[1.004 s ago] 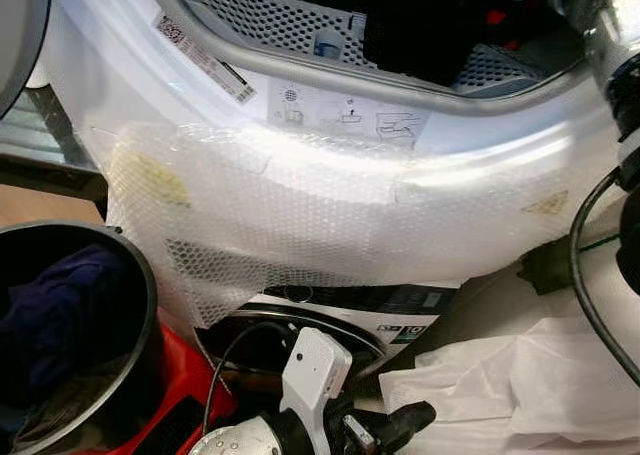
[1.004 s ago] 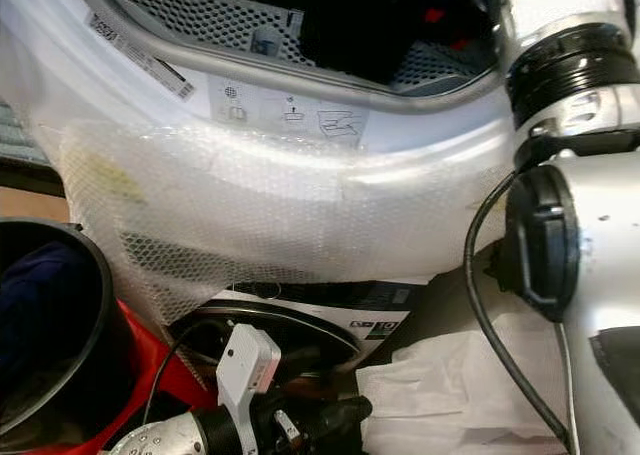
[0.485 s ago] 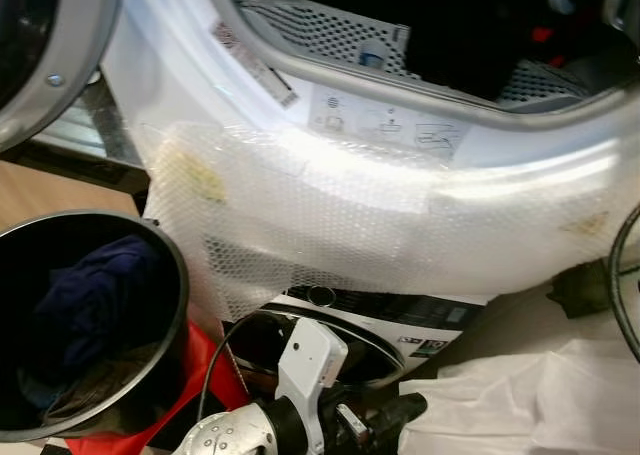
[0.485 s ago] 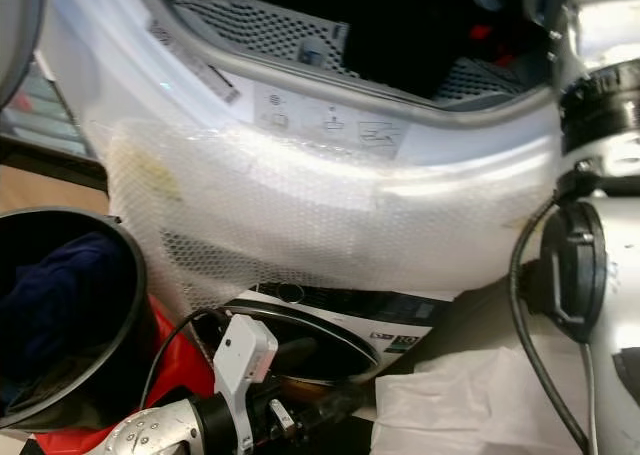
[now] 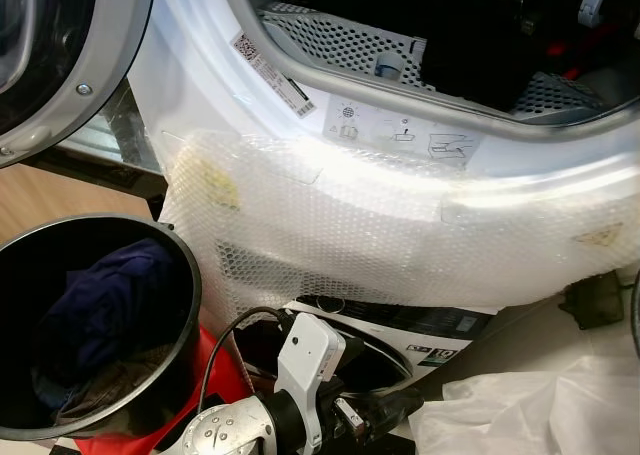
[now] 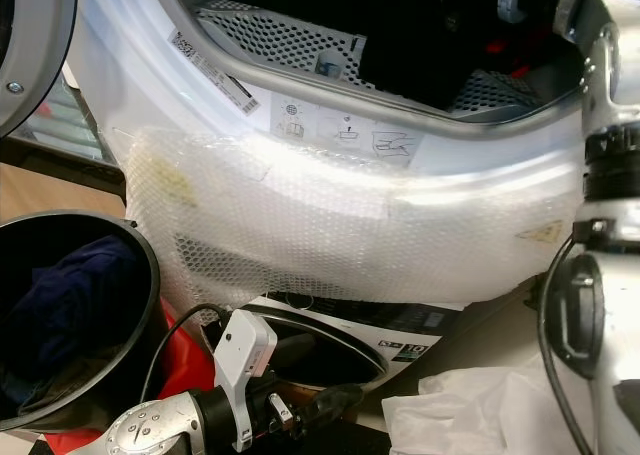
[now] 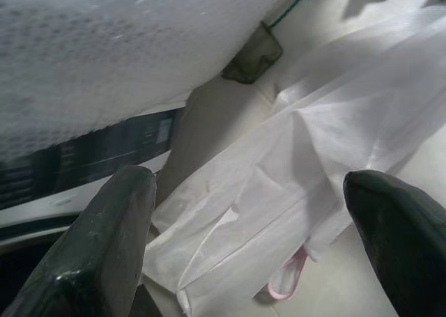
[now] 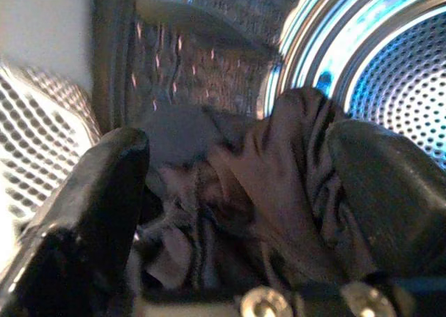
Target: Clothes washing
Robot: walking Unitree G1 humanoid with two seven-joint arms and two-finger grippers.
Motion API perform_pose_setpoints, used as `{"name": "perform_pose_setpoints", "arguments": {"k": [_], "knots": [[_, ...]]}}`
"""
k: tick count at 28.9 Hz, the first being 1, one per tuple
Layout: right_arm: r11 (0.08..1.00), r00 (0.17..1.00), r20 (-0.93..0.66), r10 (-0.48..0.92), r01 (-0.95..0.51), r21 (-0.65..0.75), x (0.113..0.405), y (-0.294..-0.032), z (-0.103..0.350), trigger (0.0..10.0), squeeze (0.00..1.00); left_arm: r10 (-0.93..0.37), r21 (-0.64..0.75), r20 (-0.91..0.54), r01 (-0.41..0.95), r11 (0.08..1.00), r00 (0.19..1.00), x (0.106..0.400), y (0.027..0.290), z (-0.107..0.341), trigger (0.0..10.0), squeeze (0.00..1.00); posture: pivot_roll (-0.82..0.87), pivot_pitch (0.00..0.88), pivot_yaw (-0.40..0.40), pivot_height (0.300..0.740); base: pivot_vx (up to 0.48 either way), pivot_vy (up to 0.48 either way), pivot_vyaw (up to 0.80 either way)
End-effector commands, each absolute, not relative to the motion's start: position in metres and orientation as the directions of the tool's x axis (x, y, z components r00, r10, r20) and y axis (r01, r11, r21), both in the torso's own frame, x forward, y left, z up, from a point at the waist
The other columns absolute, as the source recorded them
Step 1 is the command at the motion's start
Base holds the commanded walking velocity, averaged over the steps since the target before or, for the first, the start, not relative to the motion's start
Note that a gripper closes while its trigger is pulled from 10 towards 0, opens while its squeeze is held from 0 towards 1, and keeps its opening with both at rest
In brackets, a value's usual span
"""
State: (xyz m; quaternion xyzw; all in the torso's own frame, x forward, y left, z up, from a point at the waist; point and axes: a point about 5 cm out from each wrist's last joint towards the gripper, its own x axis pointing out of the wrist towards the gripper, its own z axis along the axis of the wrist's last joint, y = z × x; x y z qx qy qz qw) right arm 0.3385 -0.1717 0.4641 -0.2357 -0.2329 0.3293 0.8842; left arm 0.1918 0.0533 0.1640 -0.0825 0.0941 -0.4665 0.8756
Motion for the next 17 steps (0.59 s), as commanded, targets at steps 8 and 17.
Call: {"name": "perform_pose_setpoints", "arguments": {"k": [8, 17], "knots": [[0.668, 0.630, 0.306, 0.713, -0.479, -0.570, 0.322, -0.167, 0.459, 10.0, 0.00, -0.844, -0.257, -0.078, 0.807, 0.532, 0.531, 0.186, 0.049, 0.163, 10.0, 0.00, -0.09, 0.127, -0.159, 0.740, 0.000, 0.000, 0.00], [0.659, 0.639, 0.280, 0.717, -0.489, -0.571, 0.304, -0.184, 0.448, 10.0, 0.00, -0.844, -0.249, -0.076, 0.810, 0.531, 0.530, 0.187, 0.050, 0.164, 10.0, 0.00, -0.10, 0.126, -0.153, 0.740, 0.000, 0.000, 0.00]]}}
